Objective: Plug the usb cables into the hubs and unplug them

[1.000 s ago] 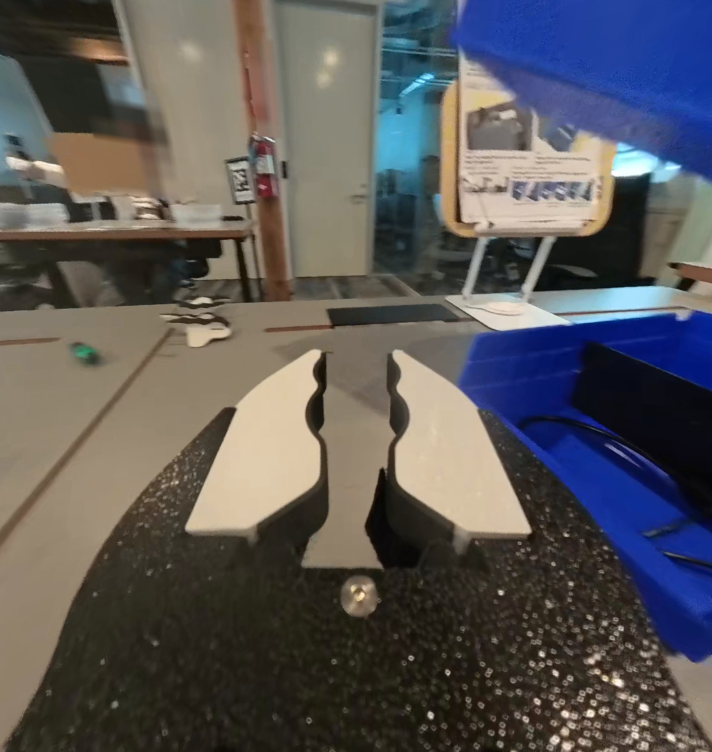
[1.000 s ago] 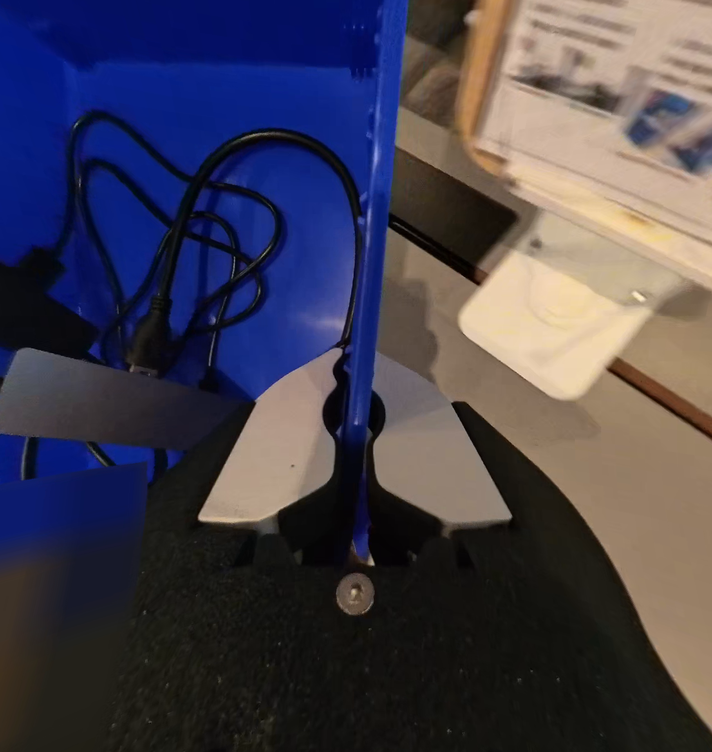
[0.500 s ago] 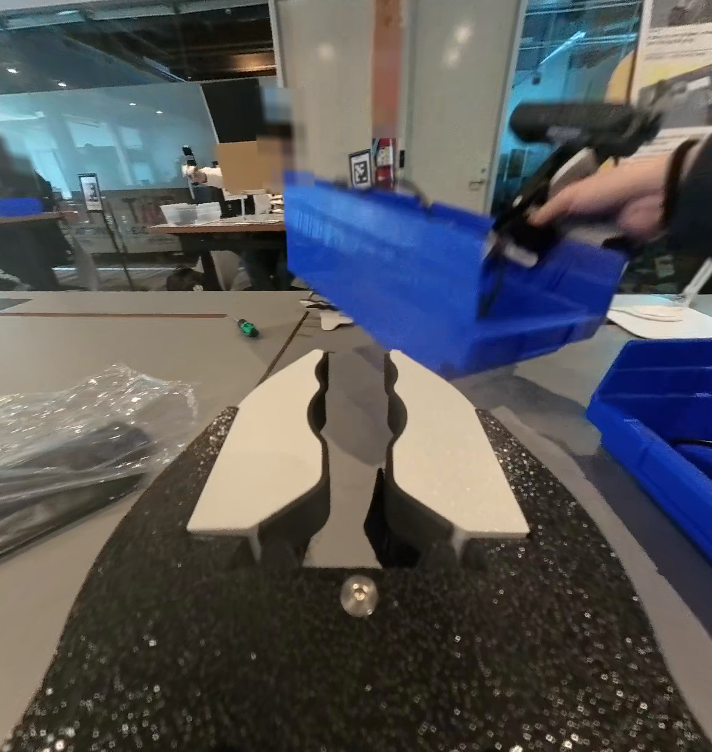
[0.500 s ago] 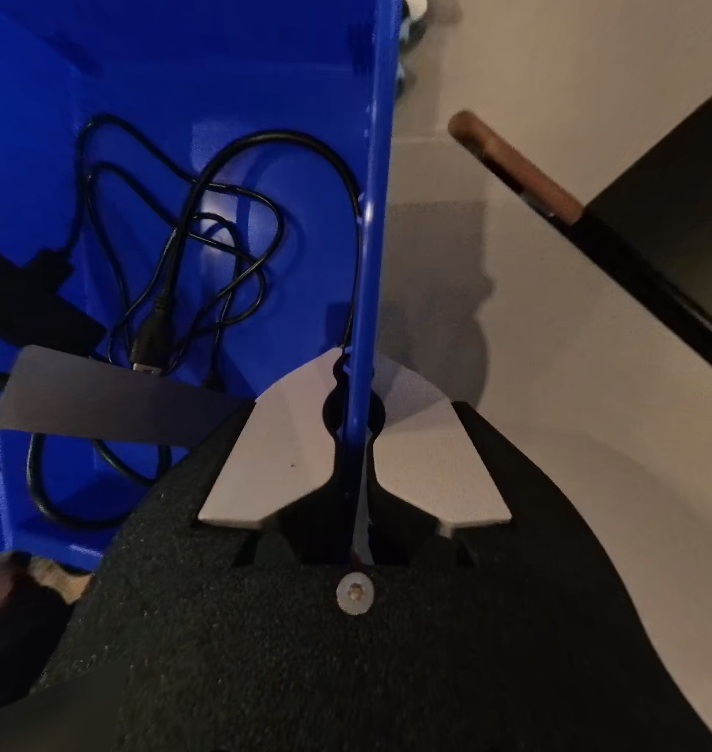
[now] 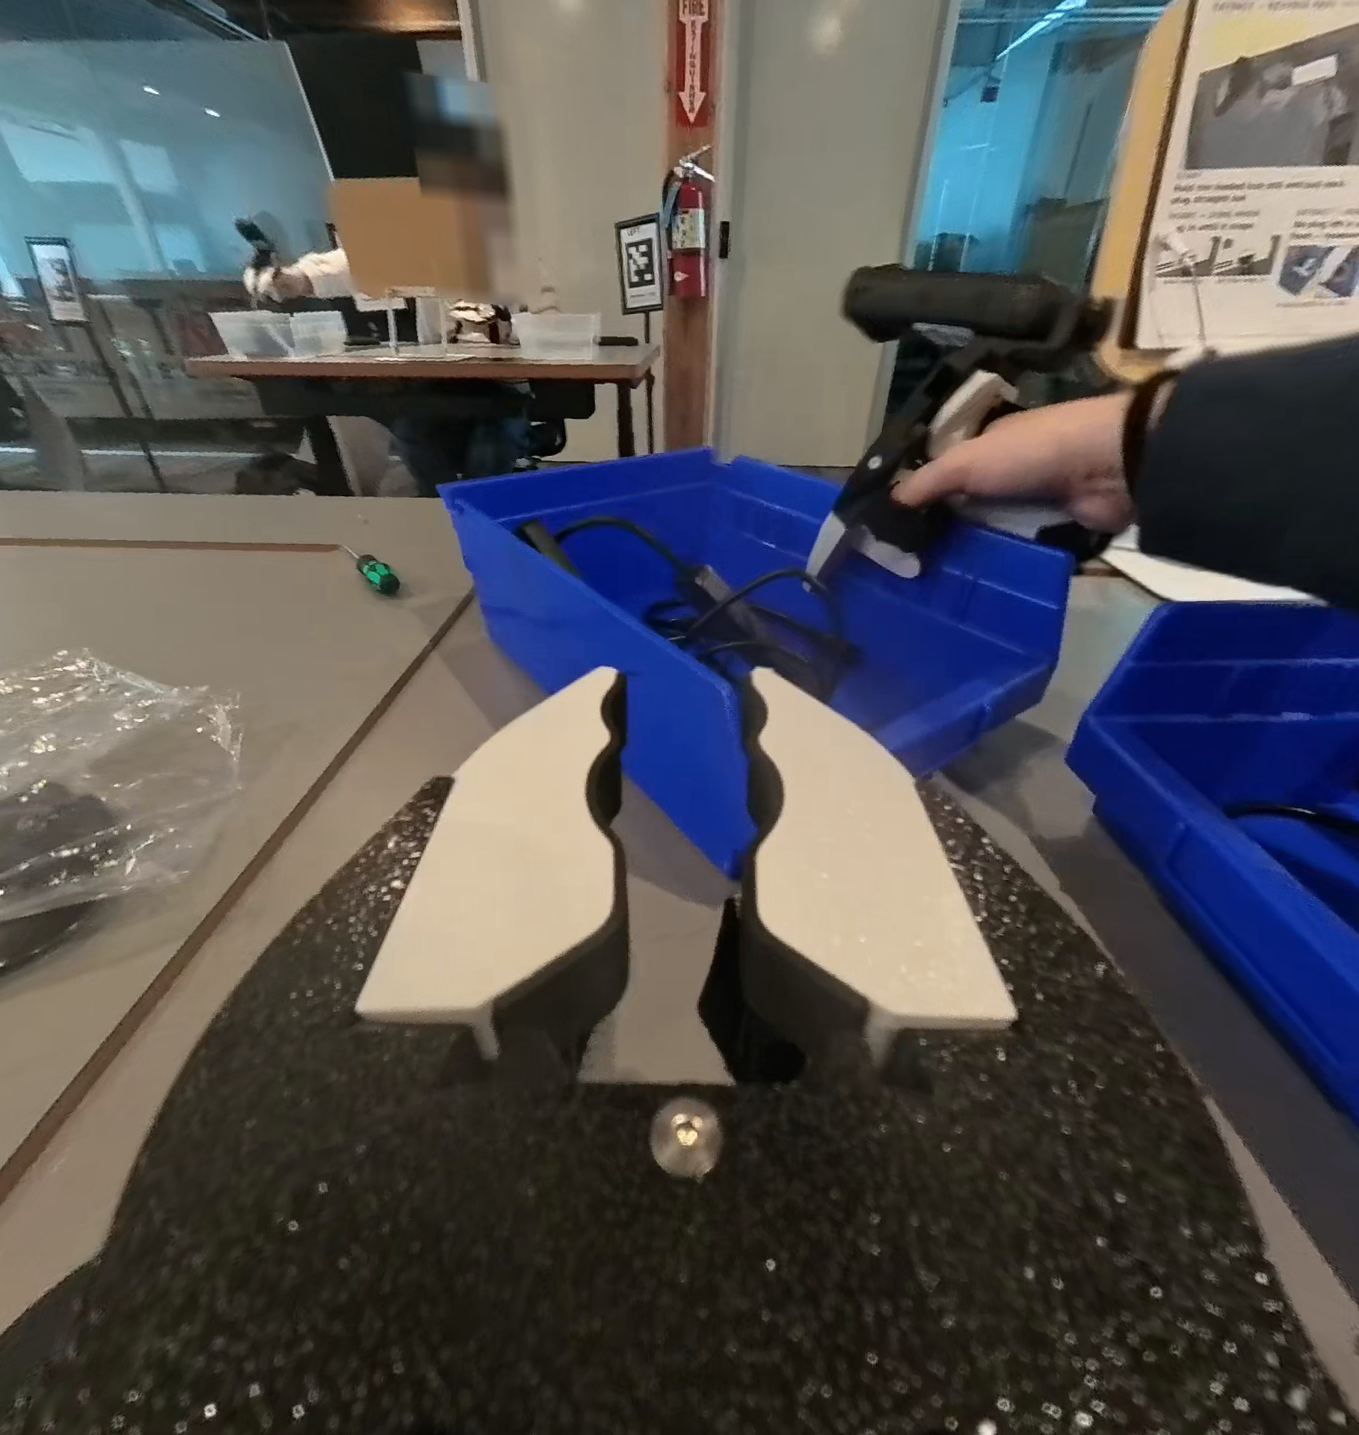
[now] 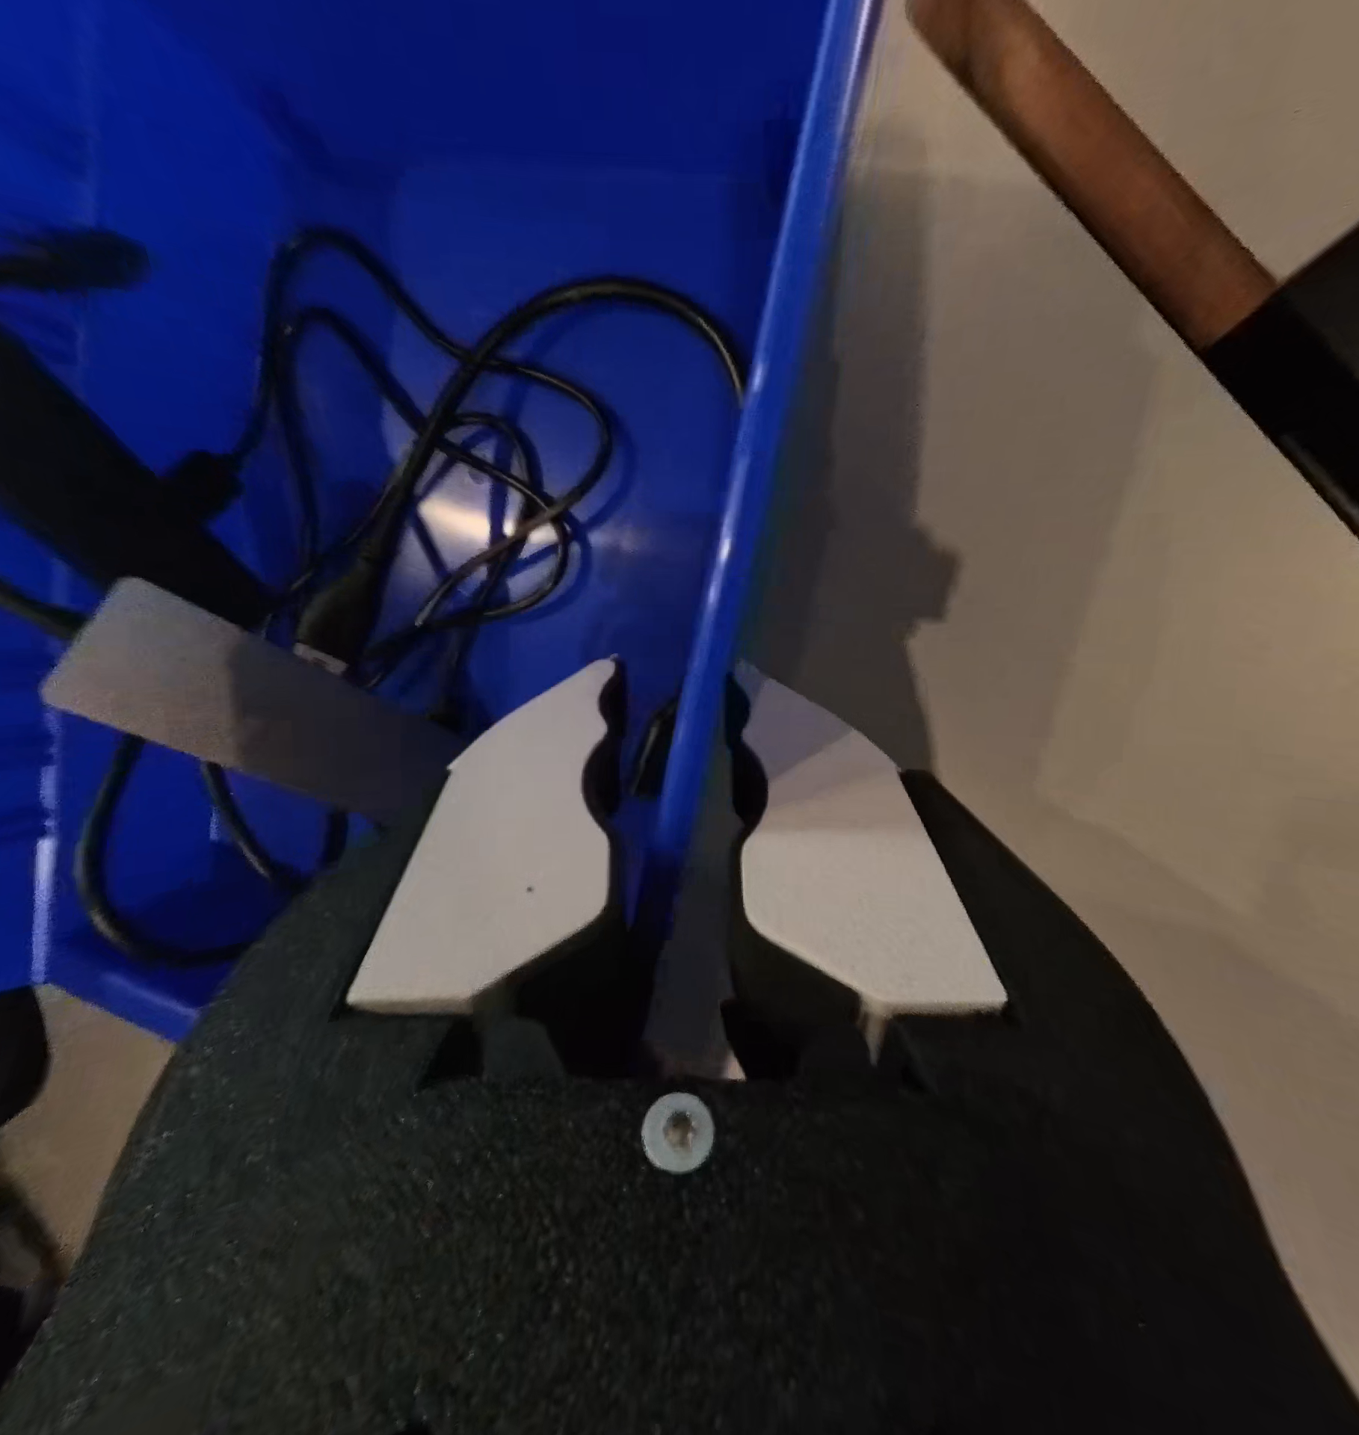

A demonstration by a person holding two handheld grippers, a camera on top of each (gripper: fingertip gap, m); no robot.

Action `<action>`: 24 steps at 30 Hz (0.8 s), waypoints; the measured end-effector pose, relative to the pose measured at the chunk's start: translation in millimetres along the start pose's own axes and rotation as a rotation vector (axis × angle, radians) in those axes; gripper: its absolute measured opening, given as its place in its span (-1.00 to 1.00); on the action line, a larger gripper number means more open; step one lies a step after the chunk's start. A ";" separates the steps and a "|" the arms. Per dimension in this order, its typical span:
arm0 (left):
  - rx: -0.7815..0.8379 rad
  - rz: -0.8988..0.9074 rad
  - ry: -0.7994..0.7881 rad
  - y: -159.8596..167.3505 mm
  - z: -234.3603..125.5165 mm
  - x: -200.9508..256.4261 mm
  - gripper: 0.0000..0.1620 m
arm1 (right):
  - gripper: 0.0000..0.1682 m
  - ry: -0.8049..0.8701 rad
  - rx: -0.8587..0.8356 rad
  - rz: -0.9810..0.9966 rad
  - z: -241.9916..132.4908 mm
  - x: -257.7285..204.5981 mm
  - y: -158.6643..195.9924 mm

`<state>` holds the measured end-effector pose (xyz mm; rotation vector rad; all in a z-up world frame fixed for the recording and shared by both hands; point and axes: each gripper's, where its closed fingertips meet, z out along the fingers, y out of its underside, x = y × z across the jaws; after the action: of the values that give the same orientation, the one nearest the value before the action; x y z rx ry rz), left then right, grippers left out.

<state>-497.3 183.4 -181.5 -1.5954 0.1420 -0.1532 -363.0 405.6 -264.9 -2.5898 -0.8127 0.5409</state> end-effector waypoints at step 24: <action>-0.433 0.453 -0.590 29.9 45.8 -90.1 -0.17 | -0.23 0.529 0.342 -0.482 -295.1 46.0 214.0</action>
<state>-577.2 244.1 -213.6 -1.9238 0.0739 0.7400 -94.0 201.5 -120.2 -1.9810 -0.9968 -0.1371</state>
